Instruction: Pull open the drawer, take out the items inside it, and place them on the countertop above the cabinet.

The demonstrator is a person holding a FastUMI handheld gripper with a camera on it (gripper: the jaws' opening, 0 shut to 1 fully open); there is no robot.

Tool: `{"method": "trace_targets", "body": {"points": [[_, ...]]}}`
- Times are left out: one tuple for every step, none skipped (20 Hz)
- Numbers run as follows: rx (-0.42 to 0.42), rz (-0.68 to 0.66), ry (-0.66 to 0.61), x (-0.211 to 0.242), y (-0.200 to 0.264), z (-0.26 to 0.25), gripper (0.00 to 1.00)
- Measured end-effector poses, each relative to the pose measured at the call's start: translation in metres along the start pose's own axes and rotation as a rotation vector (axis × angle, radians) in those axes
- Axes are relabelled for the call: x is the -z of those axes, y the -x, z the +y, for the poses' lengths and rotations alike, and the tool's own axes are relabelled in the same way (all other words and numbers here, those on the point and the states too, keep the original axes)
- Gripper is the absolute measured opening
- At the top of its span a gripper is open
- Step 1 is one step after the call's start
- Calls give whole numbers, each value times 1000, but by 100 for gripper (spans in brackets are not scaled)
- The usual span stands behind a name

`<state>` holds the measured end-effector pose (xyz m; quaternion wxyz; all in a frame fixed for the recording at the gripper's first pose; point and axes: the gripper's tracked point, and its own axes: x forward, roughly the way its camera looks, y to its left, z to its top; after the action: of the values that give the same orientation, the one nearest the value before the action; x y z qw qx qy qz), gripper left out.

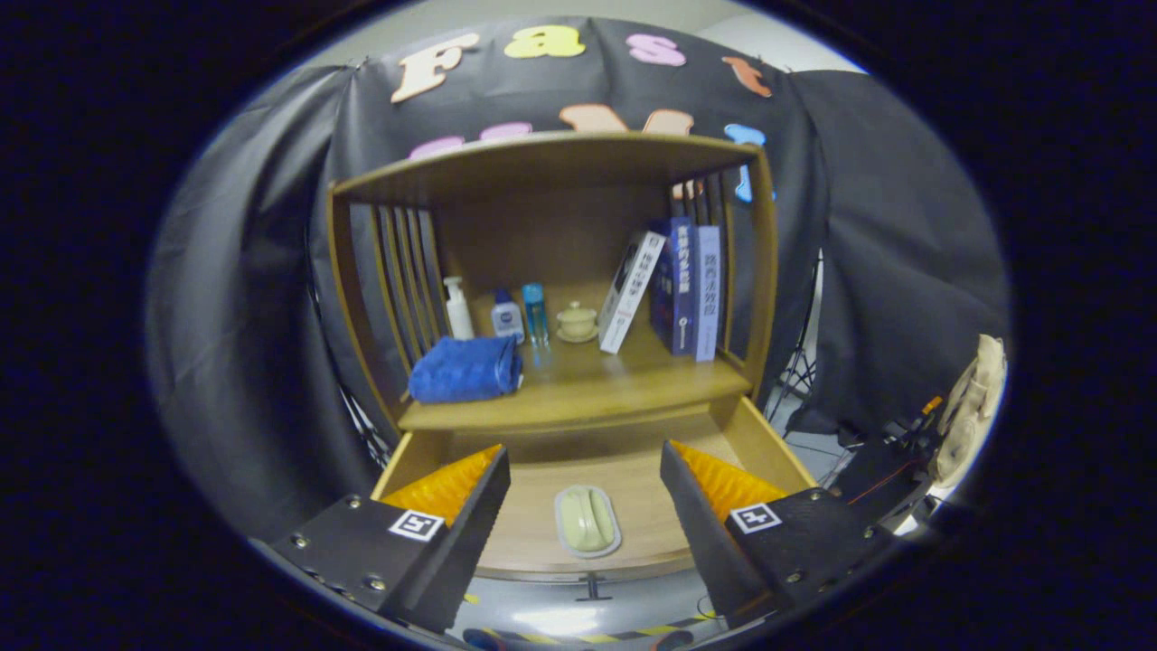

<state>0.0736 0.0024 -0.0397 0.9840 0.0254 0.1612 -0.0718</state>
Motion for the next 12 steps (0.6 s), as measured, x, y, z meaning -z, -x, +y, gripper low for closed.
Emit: {"method": "trace_targets", "body": {"points": [[-5,27,19,6,-12,5,99],[-17,52,32,13,-21,12,99],[-22,75,38,20,-32,15,99],[-19,102,42,28,-44,15,99],[-17,135,39,38,-55,15,99],[-12,177,34,51,-67,15,99],[3,229,35,66,-78,13,99],[22,285,48,81,-86,9,99],[36,343,68,95,-92,8,100],[46,384,89,107,-97,7,100],[54,417,104,117,-101,5,100],[60,446,110,127,-106,4,100]]}}
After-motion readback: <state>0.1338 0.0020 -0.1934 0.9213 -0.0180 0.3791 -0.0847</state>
